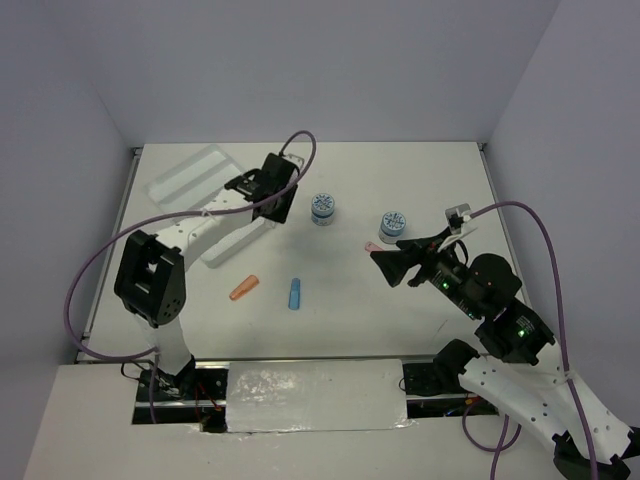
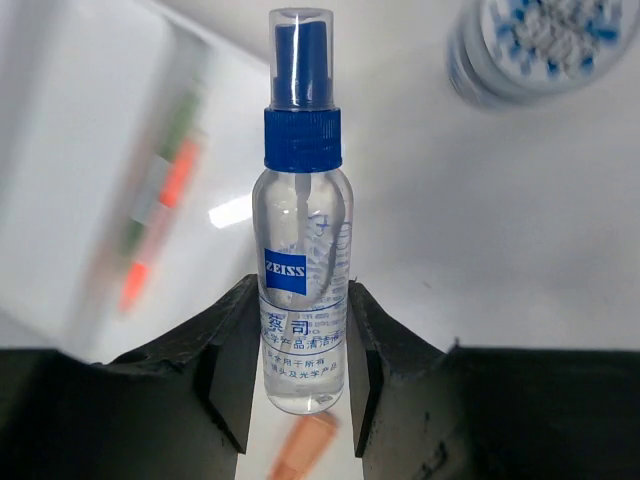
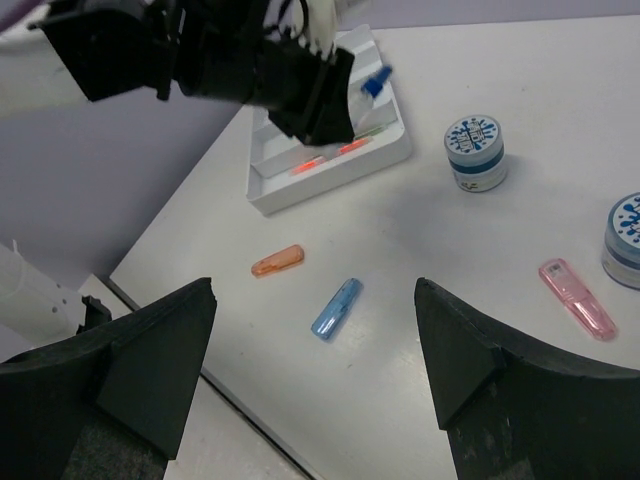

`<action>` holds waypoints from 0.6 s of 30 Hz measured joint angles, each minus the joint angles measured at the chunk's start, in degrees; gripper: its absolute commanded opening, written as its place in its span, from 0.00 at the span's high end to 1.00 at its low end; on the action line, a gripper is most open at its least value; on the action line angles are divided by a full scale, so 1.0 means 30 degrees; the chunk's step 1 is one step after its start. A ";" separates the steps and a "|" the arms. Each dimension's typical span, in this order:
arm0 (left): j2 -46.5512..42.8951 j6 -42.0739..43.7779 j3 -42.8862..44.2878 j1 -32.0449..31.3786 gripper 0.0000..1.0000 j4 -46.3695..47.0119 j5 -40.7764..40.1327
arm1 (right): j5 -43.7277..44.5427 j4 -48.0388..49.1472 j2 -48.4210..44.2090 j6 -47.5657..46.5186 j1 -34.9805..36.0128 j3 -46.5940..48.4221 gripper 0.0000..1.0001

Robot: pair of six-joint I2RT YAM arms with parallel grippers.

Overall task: Sort the stationery into containers
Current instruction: Pick up the stationery from the center of the board, then place the stationery in the storage box.

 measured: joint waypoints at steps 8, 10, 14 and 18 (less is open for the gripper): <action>-0.0087 0.6747 0.0546 0.3803 1.00 0.2200 -0.1625 | 0.0022 -0.0168 -0.0714 -0.0051 0.0000 0.0000 0.13; -0.0087 0.8109 -0.0226 0.4881 1.00 0.3162 -0.1698 | 0.0015 -0.0204 -0.0816 -0.0087 0.0000 0.0007 0.13; 0.0335 1.0018 -0.0707 0.6353 0.99 0.4000 -0.1792 | 0.0000 -0.0350 -0.0809 -0.0219 0.0000 0.0036 0.12; 0.1333 1.0863 -0.0554 0.6936 0.89 0.4415 -0.0707 | 0.0007 -0.0364 -0.0736 -0.0379 0.0000 0.0029 0.12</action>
